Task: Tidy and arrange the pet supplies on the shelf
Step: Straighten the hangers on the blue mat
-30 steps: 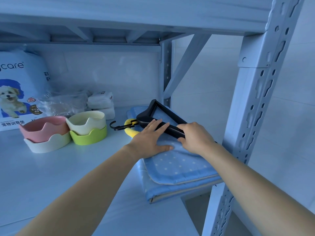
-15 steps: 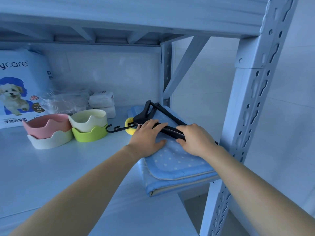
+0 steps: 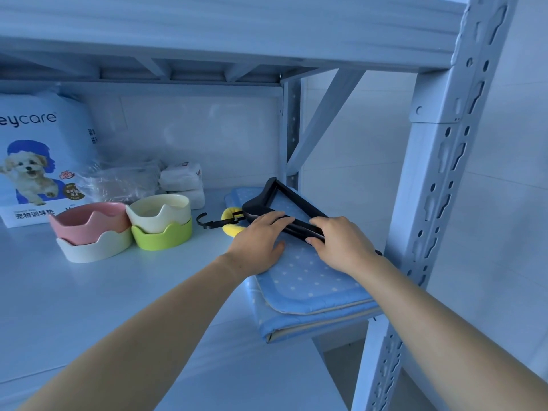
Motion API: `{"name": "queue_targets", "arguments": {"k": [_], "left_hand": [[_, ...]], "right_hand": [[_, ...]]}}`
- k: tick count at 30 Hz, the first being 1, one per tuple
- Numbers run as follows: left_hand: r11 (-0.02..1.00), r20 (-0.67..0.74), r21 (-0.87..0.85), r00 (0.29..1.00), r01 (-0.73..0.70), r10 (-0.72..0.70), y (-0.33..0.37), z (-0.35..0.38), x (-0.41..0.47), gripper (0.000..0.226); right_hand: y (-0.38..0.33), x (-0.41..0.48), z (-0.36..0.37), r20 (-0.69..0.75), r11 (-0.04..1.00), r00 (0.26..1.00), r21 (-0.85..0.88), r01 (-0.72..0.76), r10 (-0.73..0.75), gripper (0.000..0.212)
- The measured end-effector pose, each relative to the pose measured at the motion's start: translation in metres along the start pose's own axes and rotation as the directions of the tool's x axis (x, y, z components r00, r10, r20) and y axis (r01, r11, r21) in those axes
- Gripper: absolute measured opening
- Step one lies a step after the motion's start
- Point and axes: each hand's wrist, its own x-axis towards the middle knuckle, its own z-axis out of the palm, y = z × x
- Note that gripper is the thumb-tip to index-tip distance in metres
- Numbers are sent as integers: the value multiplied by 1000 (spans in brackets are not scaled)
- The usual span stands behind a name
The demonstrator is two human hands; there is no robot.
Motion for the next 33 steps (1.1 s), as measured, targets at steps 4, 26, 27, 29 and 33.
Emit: {"name": "queue_targets", "arguments": {"k": [4,26,27,29,33], "left_hand": [[999,-29,-11,999,33,-33,-3,-7,-3,50],[899,-148,173,913,401,-379,-143,-131,-193,38],[885,-151,186,902,427,-403,-153,-141,-208,39],[859,-140,221,887,462,-441,-172,-160,-241,40],[813,-145,272,857,515,-495,-206,-196,-304,39]], "right_hand": [[-8,1,0,-44,998,997,1,57,-57,38],[-252,35,62,-44,848,897,306,432,-440,32],[-271,35,67,-39,831,884,324,452,-465,32],[-311,34,78,-39,792,856,359,493,-515,32],[-386,29,97,-23,730,805,407,549,-593,32]]}}
